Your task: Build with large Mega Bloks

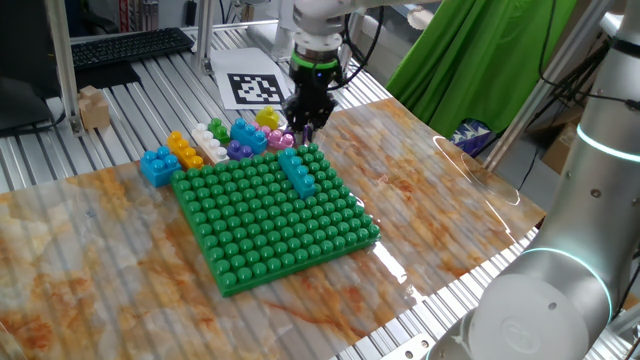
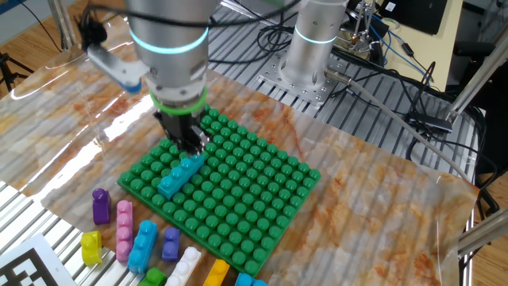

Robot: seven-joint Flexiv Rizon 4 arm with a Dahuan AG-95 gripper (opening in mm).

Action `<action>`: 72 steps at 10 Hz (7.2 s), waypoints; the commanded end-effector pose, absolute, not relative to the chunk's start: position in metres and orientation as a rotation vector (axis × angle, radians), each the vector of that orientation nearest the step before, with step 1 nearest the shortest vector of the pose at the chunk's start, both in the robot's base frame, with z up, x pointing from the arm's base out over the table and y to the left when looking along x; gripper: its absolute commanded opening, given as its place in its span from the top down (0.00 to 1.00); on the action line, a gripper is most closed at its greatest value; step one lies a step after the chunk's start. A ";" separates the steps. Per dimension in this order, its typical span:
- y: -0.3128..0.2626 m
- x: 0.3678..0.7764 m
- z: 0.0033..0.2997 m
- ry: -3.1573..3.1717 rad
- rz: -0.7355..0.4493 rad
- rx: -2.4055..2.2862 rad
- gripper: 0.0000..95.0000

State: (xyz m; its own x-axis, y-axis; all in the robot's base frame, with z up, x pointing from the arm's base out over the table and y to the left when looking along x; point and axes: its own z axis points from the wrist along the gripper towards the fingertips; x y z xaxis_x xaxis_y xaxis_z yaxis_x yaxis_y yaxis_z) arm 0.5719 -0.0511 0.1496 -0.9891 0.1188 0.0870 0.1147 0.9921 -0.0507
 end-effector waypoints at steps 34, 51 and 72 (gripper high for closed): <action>-0.044 0.721 0.075 -3.036 -0.007 0.156 1.00; -0.036 0.739 0.035 -3.060 0.074 0.146 0.60; -0.026 0.694 0.103 -3.005 0.054 -0.066 1.00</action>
State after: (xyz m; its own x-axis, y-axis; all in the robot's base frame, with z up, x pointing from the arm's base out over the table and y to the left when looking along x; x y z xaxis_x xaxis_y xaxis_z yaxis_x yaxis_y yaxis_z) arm 0.6971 -0.0266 0.1013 -0.9897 0.0415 0.1370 0.0366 0.9986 -0.0383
